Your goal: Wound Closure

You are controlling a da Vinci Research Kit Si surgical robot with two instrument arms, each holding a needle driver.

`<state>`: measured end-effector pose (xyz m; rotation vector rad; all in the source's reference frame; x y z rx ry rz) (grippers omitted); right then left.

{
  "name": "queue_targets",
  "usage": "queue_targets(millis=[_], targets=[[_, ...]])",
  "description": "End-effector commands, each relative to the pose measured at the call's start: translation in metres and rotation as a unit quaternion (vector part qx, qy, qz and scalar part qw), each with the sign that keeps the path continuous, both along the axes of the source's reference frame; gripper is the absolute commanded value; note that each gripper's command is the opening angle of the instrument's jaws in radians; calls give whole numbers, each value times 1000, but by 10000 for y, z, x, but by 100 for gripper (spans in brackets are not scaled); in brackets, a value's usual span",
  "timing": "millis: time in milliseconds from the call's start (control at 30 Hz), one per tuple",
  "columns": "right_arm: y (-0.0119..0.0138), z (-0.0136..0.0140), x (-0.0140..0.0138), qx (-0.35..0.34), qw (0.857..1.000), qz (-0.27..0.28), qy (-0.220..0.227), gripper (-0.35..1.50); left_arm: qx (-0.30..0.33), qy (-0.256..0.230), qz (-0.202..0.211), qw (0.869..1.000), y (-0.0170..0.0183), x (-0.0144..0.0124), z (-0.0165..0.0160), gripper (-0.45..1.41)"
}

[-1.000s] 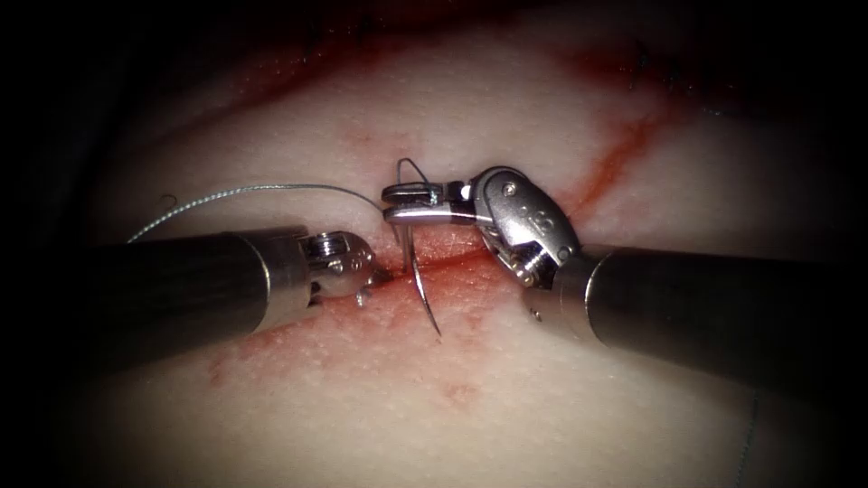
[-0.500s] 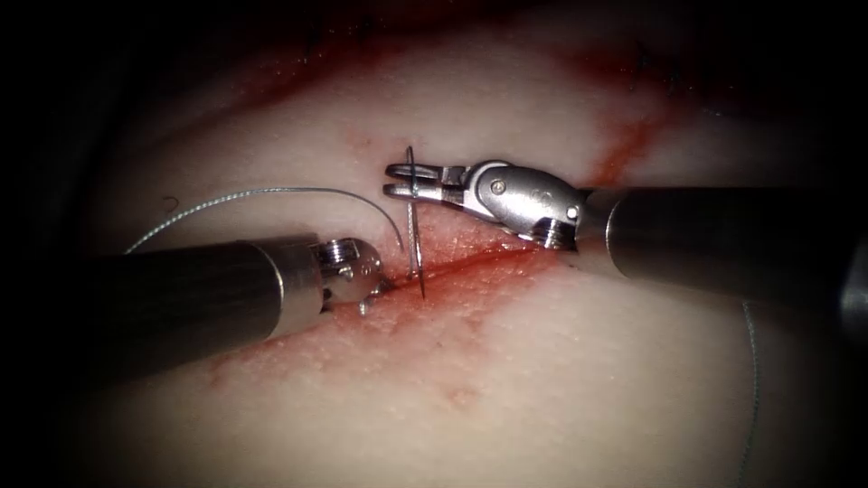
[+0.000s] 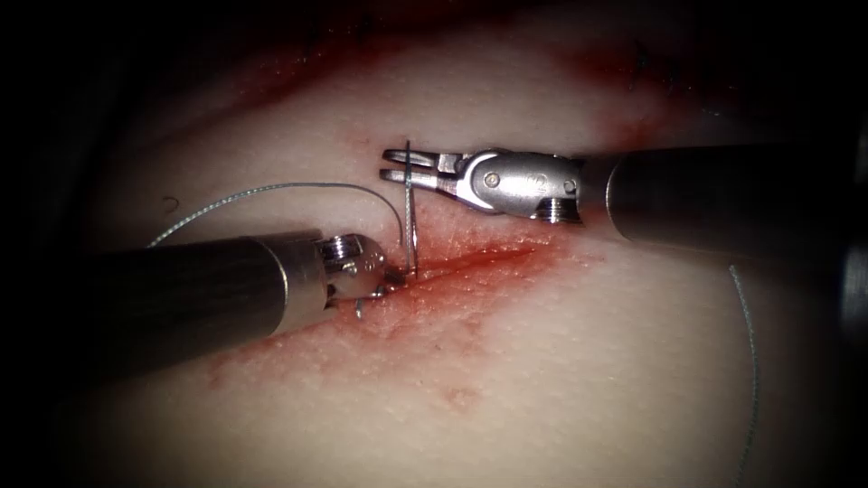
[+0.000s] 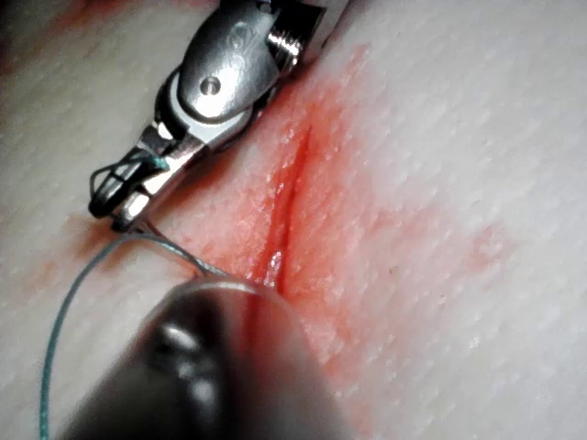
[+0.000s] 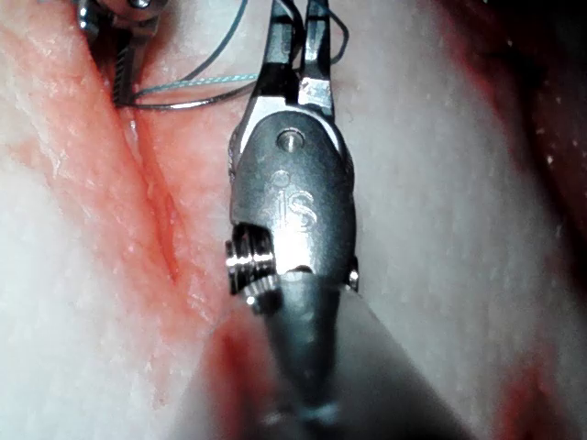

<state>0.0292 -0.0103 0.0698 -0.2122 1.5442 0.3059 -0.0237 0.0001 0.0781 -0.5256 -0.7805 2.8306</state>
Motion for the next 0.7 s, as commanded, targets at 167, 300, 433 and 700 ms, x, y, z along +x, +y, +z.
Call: queue_targets(millis=[167,300,433,700], targets=[[-10,10,12,-14,1000,-2,0,-35,2,-4,-6,1000,-1,-4,4,68],[-15,10,14,-16,1000,-1,0,-35,5,-2,-9,1000,-1,0,3,61],[-23,10,17,-25,1000,-3,0,-35,6,-2,-10,1000,-2,3,3,57],[-31,7,19,21,1000,6,5,-35,9,1,-16,1000,-3,5,3,54]])
